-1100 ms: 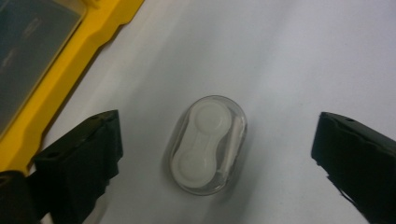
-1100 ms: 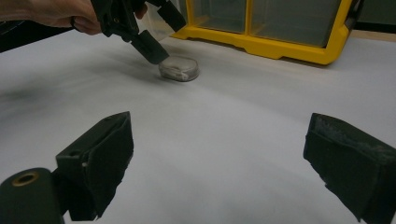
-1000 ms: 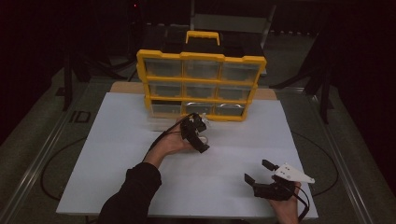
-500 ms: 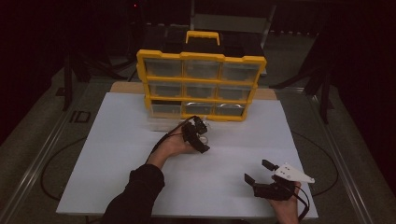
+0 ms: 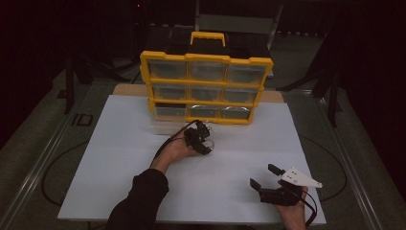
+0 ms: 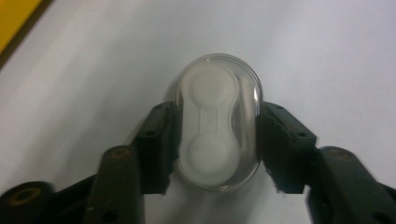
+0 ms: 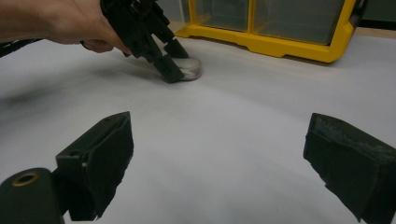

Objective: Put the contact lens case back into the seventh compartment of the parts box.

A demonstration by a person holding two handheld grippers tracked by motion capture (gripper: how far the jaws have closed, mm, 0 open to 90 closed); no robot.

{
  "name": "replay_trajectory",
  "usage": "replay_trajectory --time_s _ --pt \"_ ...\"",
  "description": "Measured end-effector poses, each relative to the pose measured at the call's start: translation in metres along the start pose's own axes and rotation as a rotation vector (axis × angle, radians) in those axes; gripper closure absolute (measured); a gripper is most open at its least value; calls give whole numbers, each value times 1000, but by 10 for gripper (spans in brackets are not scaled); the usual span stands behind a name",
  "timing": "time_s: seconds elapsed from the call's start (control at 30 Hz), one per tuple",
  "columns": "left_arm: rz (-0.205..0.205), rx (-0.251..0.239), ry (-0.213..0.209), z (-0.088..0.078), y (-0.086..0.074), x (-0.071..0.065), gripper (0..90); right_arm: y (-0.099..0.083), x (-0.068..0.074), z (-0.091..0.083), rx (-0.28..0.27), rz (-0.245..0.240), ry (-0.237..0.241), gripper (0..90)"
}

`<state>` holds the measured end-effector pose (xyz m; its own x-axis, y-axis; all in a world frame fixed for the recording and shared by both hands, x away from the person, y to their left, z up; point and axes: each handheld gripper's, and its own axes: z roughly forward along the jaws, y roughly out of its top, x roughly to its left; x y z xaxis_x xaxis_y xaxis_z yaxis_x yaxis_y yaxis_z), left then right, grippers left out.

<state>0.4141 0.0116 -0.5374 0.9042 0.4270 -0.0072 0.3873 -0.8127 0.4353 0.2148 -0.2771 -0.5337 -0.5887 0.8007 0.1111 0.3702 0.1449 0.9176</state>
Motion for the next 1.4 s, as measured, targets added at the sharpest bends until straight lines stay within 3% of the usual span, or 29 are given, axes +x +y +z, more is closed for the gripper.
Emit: replay_trajectory --time_s 0.73,0.97,1.4 --pt "20 17 6 -3 3 -5 500 0 0 0 1 0 -6 83" --pt "5 -10 -14 -12 4 -5 500 0 0 0 2 0 -5 83" --pt "31 -23 -27 -31 10 -9 500 0 0 0 2 0 -8 83"
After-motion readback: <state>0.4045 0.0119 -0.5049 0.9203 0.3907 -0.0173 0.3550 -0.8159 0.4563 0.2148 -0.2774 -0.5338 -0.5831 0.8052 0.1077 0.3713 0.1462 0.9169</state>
